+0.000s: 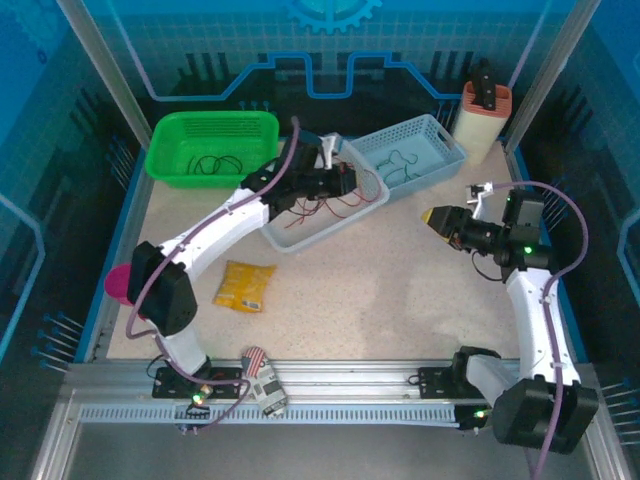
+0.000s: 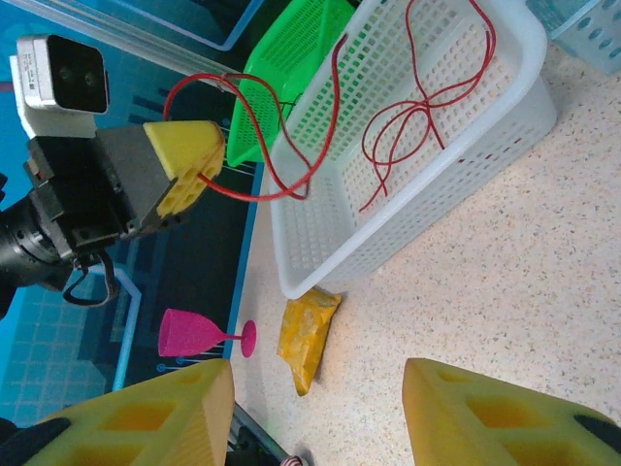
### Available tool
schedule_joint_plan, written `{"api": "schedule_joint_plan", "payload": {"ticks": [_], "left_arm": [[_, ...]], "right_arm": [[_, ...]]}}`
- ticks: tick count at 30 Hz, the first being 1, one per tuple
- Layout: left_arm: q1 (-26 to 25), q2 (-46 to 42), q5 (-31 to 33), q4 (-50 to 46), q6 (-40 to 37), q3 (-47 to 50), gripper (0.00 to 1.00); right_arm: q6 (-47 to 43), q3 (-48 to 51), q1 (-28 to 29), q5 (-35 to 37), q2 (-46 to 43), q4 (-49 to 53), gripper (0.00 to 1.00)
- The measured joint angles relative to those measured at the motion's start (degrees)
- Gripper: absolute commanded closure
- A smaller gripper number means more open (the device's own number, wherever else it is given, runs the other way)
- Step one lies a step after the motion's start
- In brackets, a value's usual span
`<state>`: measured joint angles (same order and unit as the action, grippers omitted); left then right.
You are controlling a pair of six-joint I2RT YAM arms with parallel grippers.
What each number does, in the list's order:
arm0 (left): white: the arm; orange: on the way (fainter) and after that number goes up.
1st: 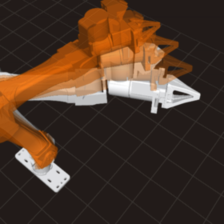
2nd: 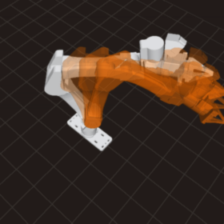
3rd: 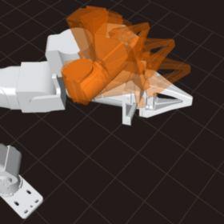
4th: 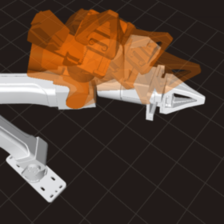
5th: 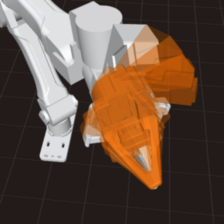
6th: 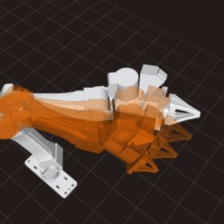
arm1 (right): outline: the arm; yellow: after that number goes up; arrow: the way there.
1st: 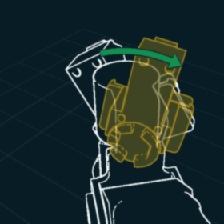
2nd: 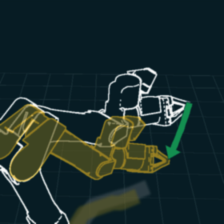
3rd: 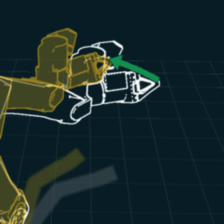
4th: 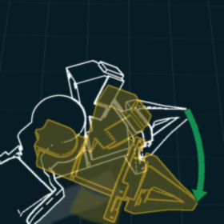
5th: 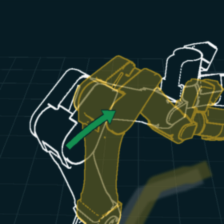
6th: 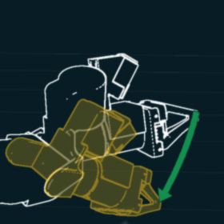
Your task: Untangle the cables
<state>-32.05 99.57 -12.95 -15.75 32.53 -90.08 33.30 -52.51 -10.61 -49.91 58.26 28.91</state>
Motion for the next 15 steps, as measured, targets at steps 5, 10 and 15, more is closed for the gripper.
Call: {"api": "schedule_joint_plan", "payload": {"ticks": [5,10,15], "left_arm": [[4.4,-1.5,0.7,-0.1,-1.0,3.2,1.00],[7.3,-1.6,0.8,0.0,-1.5,5.8,1.00],[9.5,-0.9,0.7,-0.2,-2.1,6.3,1.00]], "right_arm": [[0.3,-0.9,2.7,2.0,2.2,-0.3,0.50],[0.4,-2.4,5.5,4.4,4.9,-0.2,0.50],[0.4,-3.4,8.0,5.9,6.8,-0.2,0.50]]}}
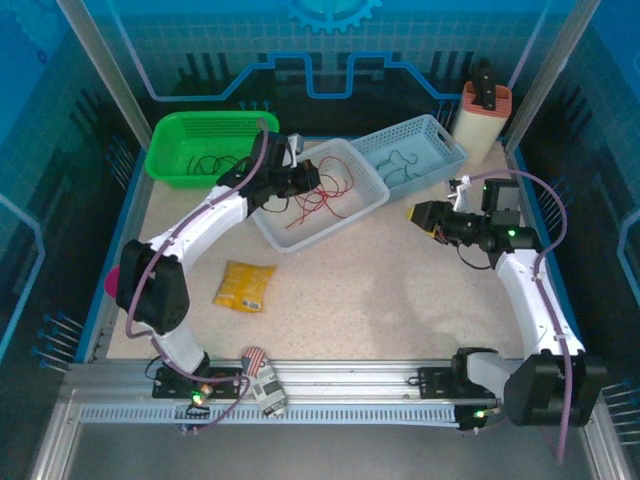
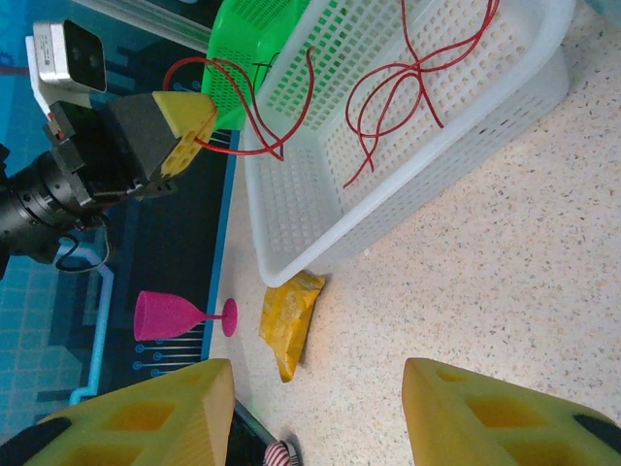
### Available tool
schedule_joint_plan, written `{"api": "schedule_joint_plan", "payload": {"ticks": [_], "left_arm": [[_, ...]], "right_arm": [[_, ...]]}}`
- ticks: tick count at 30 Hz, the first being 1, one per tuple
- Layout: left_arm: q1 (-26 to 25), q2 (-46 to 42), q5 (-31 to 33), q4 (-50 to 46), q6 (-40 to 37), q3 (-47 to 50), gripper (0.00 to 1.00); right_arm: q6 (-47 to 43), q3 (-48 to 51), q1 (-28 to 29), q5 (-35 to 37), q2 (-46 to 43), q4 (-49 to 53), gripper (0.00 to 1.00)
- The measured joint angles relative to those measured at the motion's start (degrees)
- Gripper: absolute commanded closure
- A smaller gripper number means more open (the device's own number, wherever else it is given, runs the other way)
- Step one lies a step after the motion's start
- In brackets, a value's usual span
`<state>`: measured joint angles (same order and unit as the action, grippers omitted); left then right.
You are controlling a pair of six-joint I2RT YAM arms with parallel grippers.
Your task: Untangle the cables
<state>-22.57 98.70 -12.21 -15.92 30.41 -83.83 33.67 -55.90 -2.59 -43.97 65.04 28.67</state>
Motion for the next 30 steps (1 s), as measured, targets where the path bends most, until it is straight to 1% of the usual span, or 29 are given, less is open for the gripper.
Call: {"api": "schedule_joint_plan", "payload": {"ticks": [10,11,12,13,14,15,23,30], "left_arm": [[1.6,6.6,0.0,0.3,-0.9,0.0,1.00],[1.7,7.1,0.0,0.4,-0.9,0.0,0.93],[1.7,7.4,0.0,0.6,-0.9,0.0,0.74],[1.8,7.8,0.0,0.9,-1.3,0.0,0.52],[1.8,8.1,0.0,1.3,-1.3,0.0,0.24],[1.8,8.4,0.2,1.4,-1.5,0.0,0.01],[1.8,8.6,3.1,3.1,-3.6,1.2,0.01],[1.8,5.2,5.3,3.5,-5.5,3.0,0.01]], "right_arm": [[0.0,-0.7,2.1,1.7,1.2,0.0,0.50],[0.0,-0.8,2.3,1.8,1.3,-0.1,0.50],[0.0,-0.9,2.4,1.8,1.3,0.0,0.50],[0.1,-0.9,2.6,2.0,1.4,0.0,0.50],[0.1,-0.9,2.7,2.0,1.4,0.0,0.50],[0.0,-0.9,2.9,2.2,1.4,0.0,0.50],[0.0,-1.6,3.5,4.2,1.5,0.4,0.49],[0.0,-1.9,3.8,5.1,2.0,0.4,0.46]]}}
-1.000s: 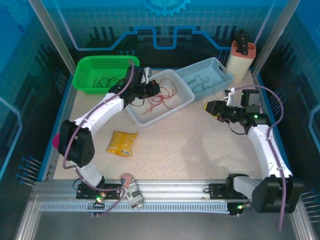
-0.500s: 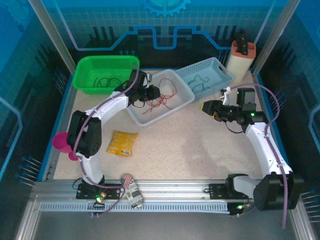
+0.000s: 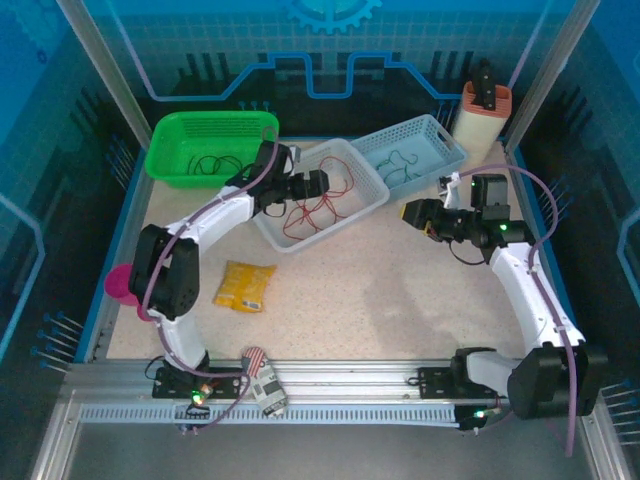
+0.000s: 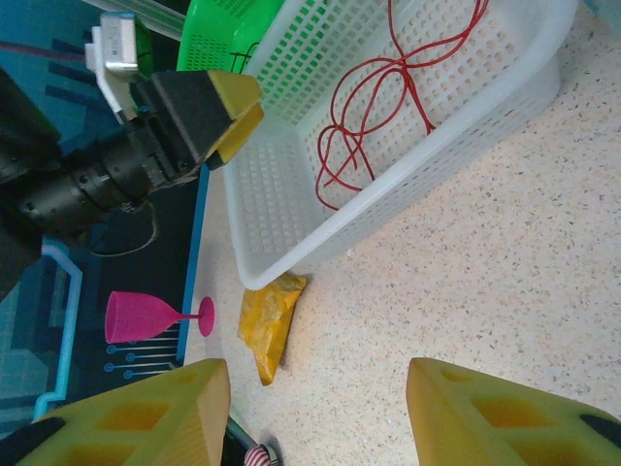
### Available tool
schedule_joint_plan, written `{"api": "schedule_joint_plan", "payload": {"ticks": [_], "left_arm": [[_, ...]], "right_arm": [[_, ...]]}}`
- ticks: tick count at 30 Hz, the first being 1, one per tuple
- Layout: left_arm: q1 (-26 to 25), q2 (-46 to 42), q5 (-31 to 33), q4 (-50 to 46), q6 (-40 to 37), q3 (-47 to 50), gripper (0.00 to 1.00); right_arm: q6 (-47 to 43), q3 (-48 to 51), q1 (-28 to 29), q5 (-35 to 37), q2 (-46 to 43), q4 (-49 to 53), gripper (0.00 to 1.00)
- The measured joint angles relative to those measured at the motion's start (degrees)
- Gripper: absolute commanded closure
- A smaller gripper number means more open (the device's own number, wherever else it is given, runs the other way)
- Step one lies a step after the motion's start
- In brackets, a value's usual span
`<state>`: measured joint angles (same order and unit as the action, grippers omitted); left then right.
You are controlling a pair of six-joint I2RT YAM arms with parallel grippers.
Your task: Untangle the cables
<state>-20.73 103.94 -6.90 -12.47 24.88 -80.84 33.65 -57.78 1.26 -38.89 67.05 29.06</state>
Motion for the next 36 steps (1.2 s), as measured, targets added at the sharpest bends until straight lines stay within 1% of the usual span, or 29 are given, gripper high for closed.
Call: {"api": "schedule_joint_plan", "payload": {"ticks": [3,4,5,6,8,12,16,19,22,28,32,36], "left_arm": [[0.0,-2.7,0.5,0.7,-0.7,1.6,0.01],[0.0,-4.2,0.7,1.2,-1.2,2.6,0.01],[0.0,-5.5,0.7,1.6,-1.6,3.7,0.01],[0.0,-7.6,0.7,2.5,-2.4,5.6,0.01],[0.0,-11.9,0.7,4.0,-4.5,9.7,0.01],[0.0,-22.3,1.6,7.5,-9.8,19.0,0.01],[0.2,-31.6,4.2,10.7,-15.5,27.0,0.01],[0.3,-36.7,7.1,13.4,-19.4,32.3,0.00],[1.3,-39.4,9.3,16.2,-22.3,36.6,0.01],[3.9,-40.0,14.4,21.3,-24.7,41.9,0.00],[5.6,-41.1,17.7,23.5,-24.9,45.6,0.01],[7.7,-42.8,21.4,30.0,-25.9,52.4,0.01]], "right_arm": [[-0.2,0.0,0.2,1.0,0.0,0.0,0.42],[-0.3,0.0,0.3,1.5,0.0,0.0,0.37],[-0.4,0.0,0.3,2.3,0.0,0.0,0.21],[-0.6,0.0,0.3,3.3,-0.1,0.0,0.00],[-1.6,0.2,0.6,5.6,-0.6,-0.5,0.00],[-4.0,3.0,0.9,11.6,-5.2,-3.9,0.00],[-7.3,5.8,1.0,17.6,-9.9,-7.3,0.00],[-10.2,8.9,1.0,22.5,-12.6,-10.5,0.00],[-13.7,13.1,1.0,28.5,-15.3,-13.6,0.00],[-22.6,23.6,1.4,40.4,-21.2,-22.9,0.00],[-28.6,29.4,1.5,44.9,-23.7,-28.9,0.00],[-33.2,31.9,1.8,46.9,-24.2,-33.0,0.00]]}}
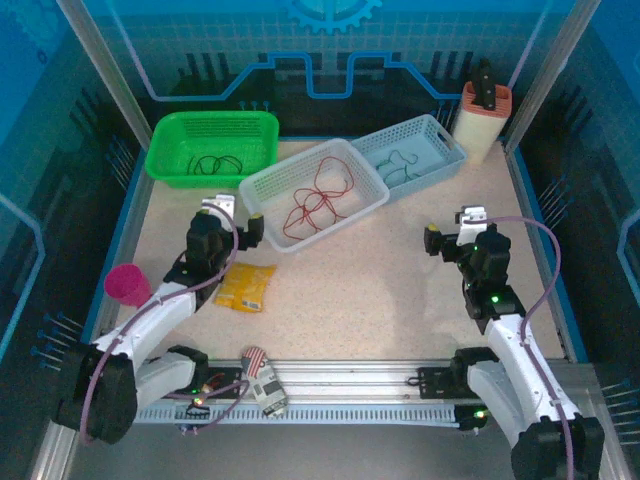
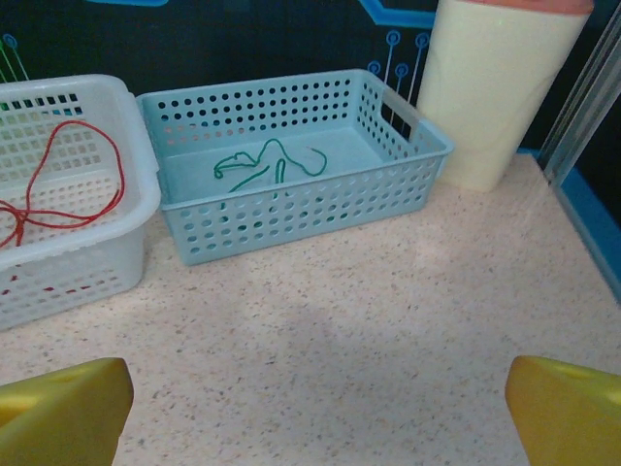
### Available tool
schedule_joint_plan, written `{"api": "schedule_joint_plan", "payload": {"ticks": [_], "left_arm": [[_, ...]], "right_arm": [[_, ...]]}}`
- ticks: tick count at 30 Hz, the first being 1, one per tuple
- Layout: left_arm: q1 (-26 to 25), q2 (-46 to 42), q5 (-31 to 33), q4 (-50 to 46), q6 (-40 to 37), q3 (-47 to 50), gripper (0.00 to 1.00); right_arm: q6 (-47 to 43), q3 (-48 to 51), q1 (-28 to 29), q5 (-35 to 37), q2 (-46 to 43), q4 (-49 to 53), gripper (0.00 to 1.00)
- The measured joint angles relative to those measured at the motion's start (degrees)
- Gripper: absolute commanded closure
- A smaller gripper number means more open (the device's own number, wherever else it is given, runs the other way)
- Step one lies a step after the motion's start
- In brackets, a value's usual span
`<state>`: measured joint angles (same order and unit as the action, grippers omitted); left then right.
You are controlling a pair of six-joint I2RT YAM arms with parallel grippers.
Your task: Untangle the cables
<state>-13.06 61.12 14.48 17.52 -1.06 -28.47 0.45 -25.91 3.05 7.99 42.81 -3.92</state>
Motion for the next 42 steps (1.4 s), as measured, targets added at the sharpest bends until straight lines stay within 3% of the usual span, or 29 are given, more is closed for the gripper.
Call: {"api": "schedule_joint_plan", "payload": {"ticks": [11,23,34,42], "left_arm": [[5.0,0.6,5.5,13.6,-2.3,10.1,0.01],[5.8,15.4,4.5,36.9,-2.3,15.8,0.01],[5.8,29.7,3.5,53.6,-2.4,16.2,0.01],[5.8,31.3,3.3,55.4,-2.5,16.5,0.01]], "right_arm": [[-4.2,9.1,0.1,1.2,1.1,-14.3,0.00],[-4.6,13.2,0.3,0.6,8.5,-26.9,0.00],[-4.1,14.1,0.3,0.0,22.1,-40.4,0.00],[-2.6,14.1,0.6,-1.4,32.7,-49.8,0.01]]}}
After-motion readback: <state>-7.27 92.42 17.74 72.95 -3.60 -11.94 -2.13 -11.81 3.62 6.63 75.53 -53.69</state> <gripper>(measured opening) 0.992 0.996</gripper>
